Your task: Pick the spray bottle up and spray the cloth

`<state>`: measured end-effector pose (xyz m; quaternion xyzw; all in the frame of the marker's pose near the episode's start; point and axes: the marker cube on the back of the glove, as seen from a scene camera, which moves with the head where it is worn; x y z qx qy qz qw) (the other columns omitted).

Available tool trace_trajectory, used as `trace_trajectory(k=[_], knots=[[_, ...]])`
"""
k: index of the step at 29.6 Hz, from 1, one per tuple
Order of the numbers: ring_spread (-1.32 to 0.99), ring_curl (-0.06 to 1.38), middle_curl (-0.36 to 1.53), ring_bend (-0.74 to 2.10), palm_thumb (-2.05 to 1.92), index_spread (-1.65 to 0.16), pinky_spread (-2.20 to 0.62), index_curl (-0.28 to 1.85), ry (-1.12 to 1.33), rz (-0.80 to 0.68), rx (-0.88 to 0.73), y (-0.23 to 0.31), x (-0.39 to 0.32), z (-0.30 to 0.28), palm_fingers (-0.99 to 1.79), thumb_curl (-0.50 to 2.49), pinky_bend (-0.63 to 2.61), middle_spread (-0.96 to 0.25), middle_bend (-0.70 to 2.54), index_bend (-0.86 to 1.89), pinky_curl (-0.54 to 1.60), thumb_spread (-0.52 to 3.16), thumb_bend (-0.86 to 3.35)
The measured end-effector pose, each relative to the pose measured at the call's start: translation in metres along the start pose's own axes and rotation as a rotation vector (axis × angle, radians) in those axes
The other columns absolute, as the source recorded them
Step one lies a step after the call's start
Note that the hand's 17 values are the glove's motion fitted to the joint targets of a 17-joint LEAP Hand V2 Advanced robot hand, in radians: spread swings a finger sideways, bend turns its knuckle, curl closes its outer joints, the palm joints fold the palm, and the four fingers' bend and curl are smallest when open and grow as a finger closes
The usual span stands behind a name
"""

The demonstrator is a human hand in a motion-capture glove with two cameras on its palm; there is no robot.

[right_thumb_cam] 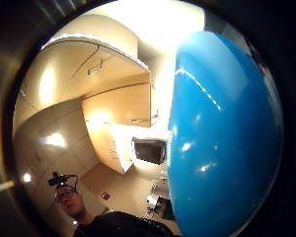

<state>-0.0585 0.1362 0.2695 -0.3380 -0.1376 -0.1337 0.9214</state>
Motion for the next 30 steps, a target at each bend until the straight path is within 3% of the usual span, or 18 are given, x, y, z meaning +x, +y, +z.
trace_trajectory(k=[13,17,23,30], knots=[[-0.09,0.50,0.57,0.30,1.23,-0.18,0.05,0.68,0.037,0.021,-0.078,0.010,-0.002,0.018,1.02,0.81,0.10,0.01,0.43,0.31,0.21,0.83,-0.01],[-0.07,0.51,0.56,0.29,1.17,-0.17,0.08,0.68,0.058,0.044,-0.096,0.011,0.003,0.022,0.87,0.79,0.11,0.03,0.43,0.27,0.19,0.83,-0.04],[0.02,0.51,0.52,0.22,1.08,-0.19,0.14,0.59,0.054,0.092,-0.154,0.018,0.001,0.029,0.36,0.74,0.25,0.07,0.32,0.06,0.23,0.93,-0.04],[0.08,0.45,0.47,0.21,1.03,-0.23,0.16,0.44,0.018,0.090,-0.179,0.034,-0.013,0.030,0.29,0.70,0.29,0.10,0.28,0.08,0.23,0.99,-0.03]])
